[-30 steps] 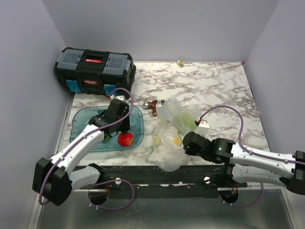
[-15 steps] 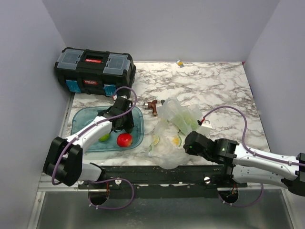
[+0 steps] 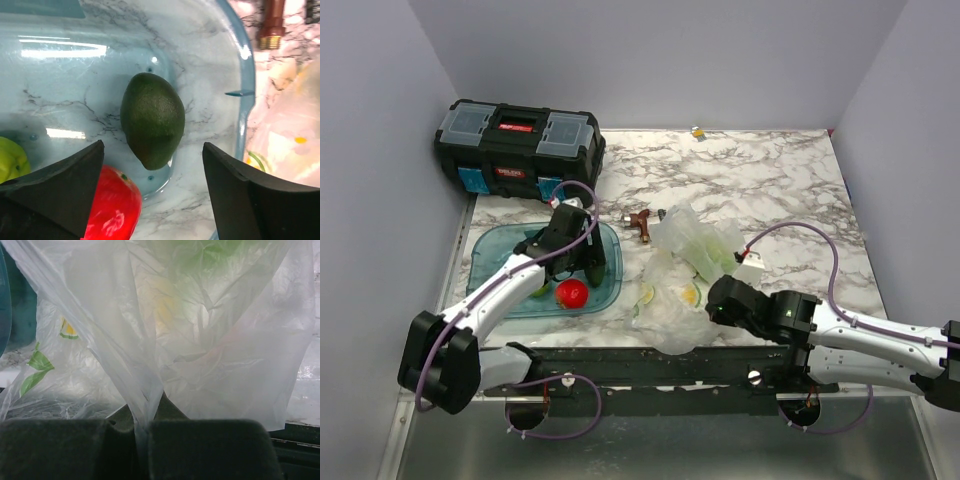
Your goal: Take the fake fruits out of the plastic bag
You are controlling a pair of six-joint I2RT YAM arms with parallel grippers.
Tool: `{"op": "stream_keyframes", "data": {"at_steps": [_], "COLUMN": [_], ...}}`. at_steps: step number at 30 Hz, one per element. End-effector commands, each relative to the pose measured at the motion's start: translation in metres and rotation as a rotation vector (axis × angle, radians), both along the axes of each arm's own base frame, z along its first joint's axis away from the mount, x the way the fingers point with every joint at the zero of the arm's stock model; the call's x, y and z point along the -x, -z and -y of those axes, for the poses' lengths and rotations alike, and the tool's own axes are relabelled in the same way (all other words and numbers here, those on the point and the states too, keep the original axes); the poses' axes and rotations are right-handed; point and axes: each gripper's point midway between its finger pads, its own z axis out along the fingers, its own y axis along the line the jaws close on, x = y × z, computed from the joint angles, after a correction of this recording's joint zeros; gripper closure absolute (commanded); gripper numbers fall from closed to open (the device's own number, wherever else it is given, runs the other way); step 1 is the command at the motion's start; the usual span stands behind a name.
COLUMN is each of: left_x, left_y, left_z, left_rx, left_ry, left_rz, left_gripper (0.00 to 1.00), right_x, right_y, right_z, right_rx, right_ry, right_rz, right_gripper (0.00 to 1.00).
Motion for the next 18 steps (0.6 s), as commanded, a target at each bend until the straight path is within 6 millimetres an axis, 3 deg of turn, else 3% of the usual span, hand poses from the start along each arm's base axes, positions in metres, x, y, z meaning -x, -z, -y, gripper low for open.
{"op": "stream_keyframes", "data": {"at_steps": [1, 7, 13, 18], "left_x": [0.005, 0.028, 0.063, 0.096], "left_y": [-0.034, -0.071, -0.118, -0.133], "left_z": [0.006, 0.027, 0.068, 0.103], "left_rx": [0.055, 0.198, 0.501, 0.698], "left_ry": [0.067, 0.211, 0.423, 0.57], "left_rz": [0.078, 0.14, 0.253, 0.311], "left_gripper": [0.19, 0.14, 0.18, 0.21], "right_x": [-0.002, -0.004, -0.003, 0.008], "right_y": [0.004, -0.003, 0.005, 0.018], "right_z": [0.0, -0.024, -0.053, -0.076], "right_rx": [0.024, 0.011, 0.077, 0.08], "right_ry": [-0.015, -0.154, -0.309, -0.395], "right_rz": [0.011, 0.049, 0.032, -0.003], "right_gripper": [0.99, 0.99, 0.99, 0.99]}}
